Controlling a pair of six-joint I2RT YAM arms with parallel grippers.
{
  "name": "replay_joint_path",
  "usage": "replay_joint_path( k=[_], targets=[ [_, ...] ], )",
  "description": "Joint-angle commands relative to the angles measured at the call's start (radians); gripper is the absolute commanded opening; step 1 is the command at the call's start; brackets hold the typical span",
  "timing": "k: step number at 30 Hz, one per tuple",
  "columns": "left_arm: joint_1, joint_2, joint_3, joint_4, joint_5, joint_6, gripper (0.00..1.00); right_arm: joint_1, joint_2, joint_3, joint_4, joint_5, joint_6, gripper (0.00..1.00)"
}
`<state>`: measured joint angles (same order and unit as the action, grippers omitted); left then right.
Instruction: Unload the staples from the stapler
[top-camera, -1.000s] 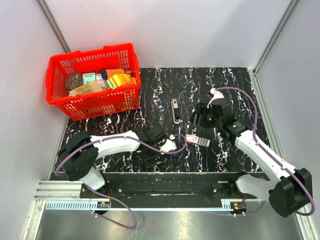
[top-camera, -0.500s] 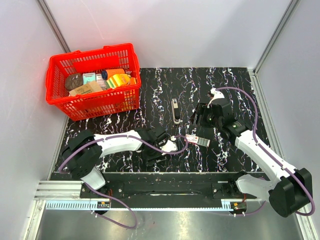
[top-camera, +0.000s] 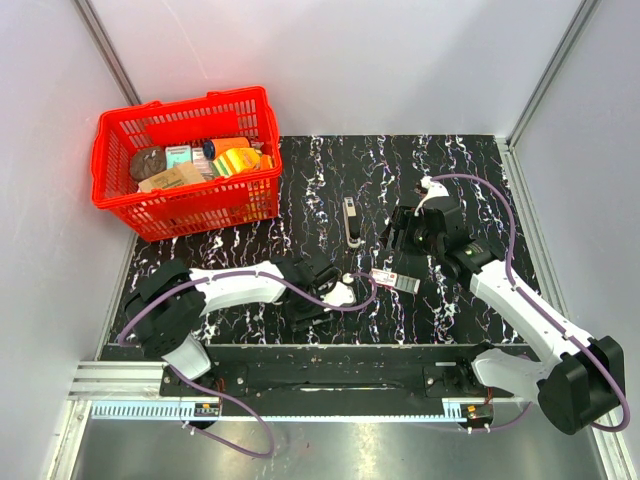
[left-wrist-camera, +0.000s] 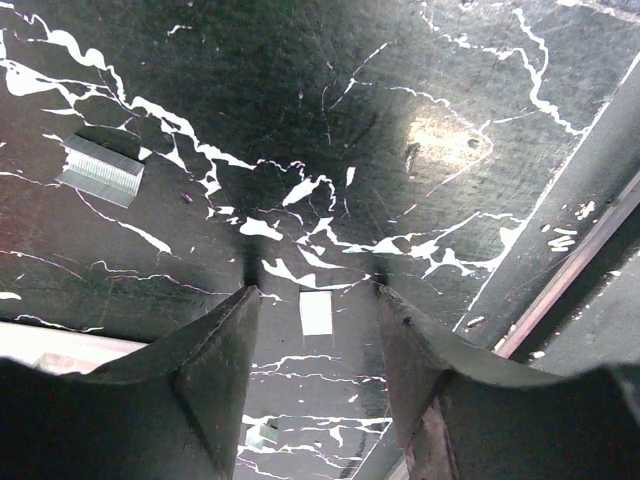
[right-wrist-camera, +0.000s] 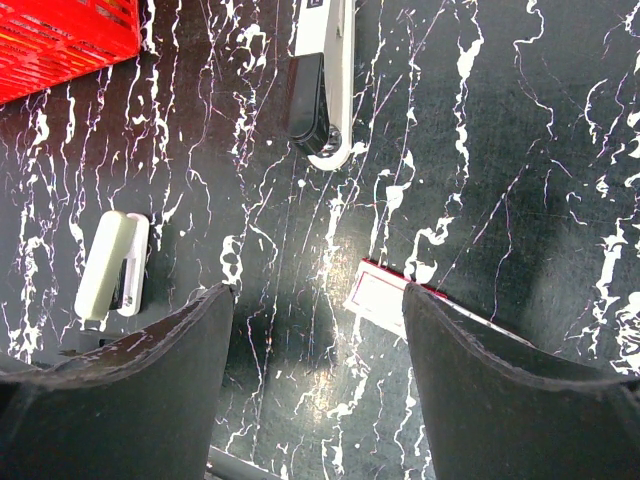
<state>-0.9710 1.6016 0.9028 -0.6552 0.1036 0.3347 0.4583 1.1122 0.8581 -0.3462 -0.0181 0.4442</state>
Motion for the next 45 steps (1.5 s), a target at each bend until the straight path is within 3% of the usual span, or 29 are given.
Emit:
replay_joint_path(
  k=[1, 4, 12, 21, 36, 45],
  targets=[
    [-0.006, 0.035, -0.007, 0.016, -0.002, 0.012, 0.52, 0.005, -0.012, 0.042, -0.007, 0.014, -0.019, 0.74],
    [-0.006, 0.04, -0.002, 0.02, 0.007, 0.01, 0.4, 0.005, -0.015, 0.042, -0.011, 0.037, -0.022, 0.74],
    [-0.011, 0.044, -0.008, 0.02, 0.007, 0.01, 0.35, 0.006, -0.02, 0.044, -0.014, 0.038, -0.022, 0.73],
    [-0.02, 0.041, -0.008, 0.009, 0.01, 0.013, 0.16, 0.005, -0.012, 0.058, -0.022, 0.04, -0.022, 0.73],
    [-0.021, 0.024, -0.007, -0.001, -0.008, 0.026, 0.03, 0.005, -0.005, 0.087, -0.042, 0.043, -0.032, 0.73],
    [-0.015, -0.075, 0.131, -0.052, -0.016, 0.03, 0.0, 0.005, 0.006, 0.116, -0.051, 0.04, -0.029, 0.73]
  ],
)
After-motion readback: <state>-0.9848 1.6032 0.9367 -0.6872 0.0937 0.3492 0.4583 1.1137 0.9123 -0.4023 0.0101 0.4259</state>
